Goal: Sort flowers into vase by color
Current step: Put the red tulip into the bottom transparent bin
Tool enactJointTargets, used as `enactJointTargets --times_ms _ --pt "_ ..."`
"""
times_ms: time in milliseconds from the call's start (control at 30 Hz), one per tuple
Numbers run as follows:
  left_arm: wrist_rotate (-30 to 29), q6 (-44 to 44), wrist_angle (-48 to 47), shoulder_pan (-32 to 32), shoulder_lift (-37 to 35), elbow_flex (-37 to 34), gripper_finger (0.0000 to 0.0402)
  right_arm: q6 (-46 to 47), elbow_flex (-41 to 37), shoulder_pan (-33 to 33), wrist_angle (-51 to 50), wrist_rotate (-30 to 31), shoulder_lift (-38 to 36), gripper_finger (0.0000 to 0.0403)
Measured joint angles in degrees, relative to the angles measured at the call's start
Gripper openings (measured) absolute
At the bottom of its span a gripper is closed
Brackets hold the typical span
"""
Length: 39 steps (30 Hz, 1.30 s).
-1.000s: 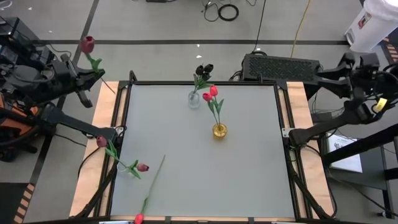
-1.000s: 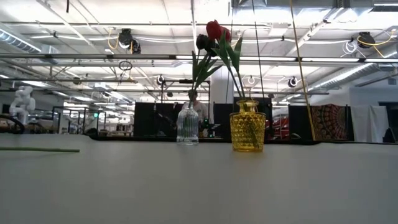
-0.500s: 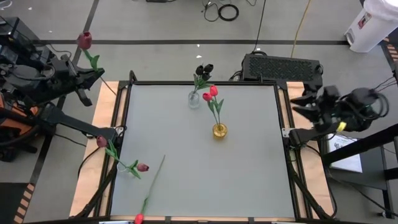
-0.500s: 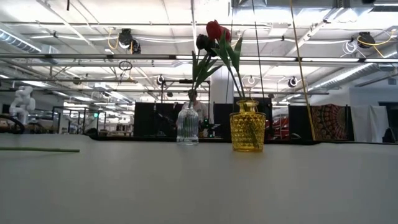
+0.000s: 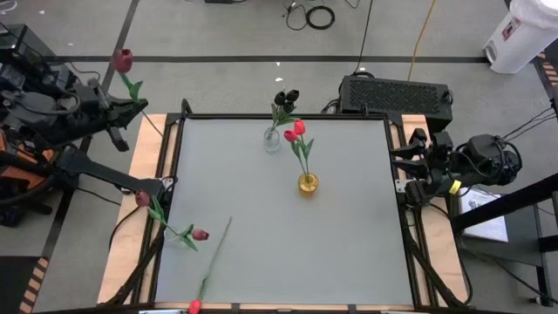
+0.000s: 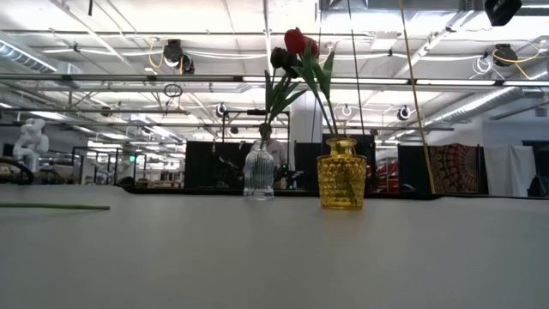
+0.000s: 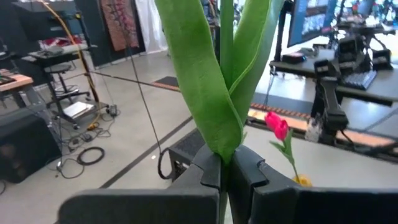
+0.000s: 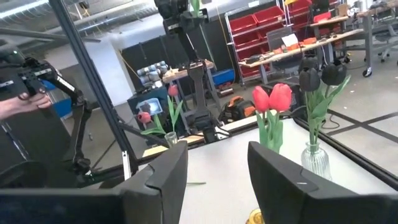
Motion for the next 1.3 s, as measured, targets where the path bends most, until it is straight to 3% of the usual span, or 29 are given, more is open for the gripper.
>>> enactJointTargets --times_ms 900,1033,1300 --pt "15.55 0.49 -1.55 0.02 -0.42 -0.02 0.0006 0.00 0.00 -0.01 -0.66 0.00 0.02 0.0160" --pt "24.83 1.77 -0.46 0.02 -0.42 -0.02 0.0006 0.00 0.00 -0.01 -0.66 0.00 0.02 0.0160" --pt "52.88 10.88 0.52 0.01 -0.44 -0.02 0.0006 0.00 0.00 -0.01 -0.63 0.00 0.02 0.0160"
